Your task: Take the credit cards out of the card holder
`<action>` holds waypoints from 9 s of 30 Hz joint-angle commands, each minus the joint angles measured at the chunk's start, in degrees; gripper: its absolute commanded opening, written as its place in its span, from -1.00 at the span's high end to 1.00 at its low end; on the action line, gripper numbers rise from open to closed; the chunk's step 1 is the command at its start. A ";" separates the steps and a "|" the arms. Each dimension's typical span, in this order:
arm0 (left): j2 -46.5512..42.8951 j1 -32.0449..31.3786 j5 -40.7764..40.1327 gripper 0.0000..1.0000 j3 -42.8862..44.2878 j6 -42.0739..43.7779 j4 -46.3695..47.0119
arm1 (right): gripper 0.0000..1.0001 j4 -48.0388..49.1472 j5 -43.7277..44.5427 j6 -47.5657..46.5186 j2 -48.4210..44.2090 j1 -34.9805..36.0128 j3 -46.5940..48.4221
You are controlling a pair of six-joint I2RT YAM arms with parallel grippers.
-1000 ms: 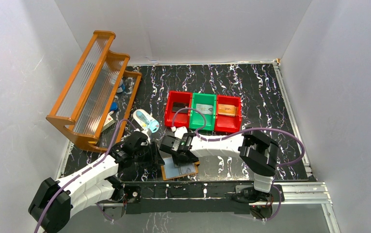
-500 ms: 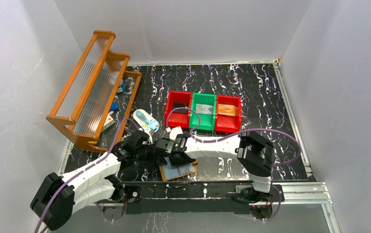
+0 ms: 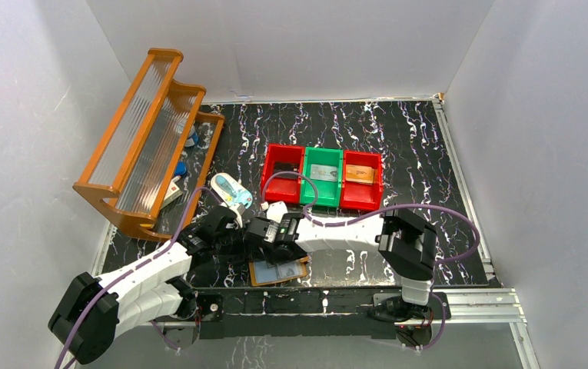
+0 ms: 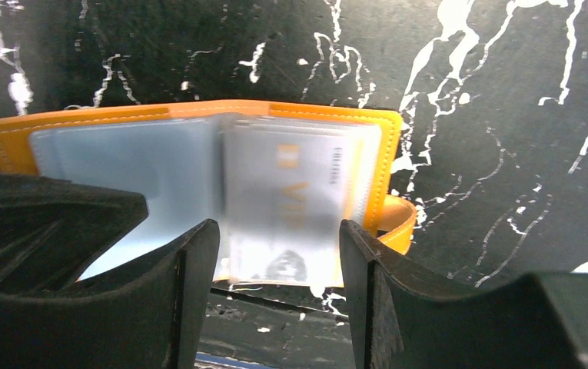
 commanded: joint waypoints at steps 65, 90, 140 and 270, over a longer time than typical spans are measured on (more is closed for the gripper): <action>-2.94 -0.13 -0.28 0.97 0.72 0.95 -4.79 | -0.39 6.68 -4.35 3.94 -2.76 -2.02 -8.50; -1.97 -0.17 -0.19 0.98 0.97 1.04 -4.20 | -0.20 6.53 -4.39 1.69 -7.82 -0.91 -4.28; -3.17 -0.23 6.30 0.23 5.72 2.54 -2.62 | -0.04 53.02 -29.41 9.60 -17.56 -11.47 -33.42; -3.92 -2.89 -8.69 -0.22 10.06 3.61 -10.61 | 1.00 49.65 -18.87 0.64 -42.81 -19.63 -44.71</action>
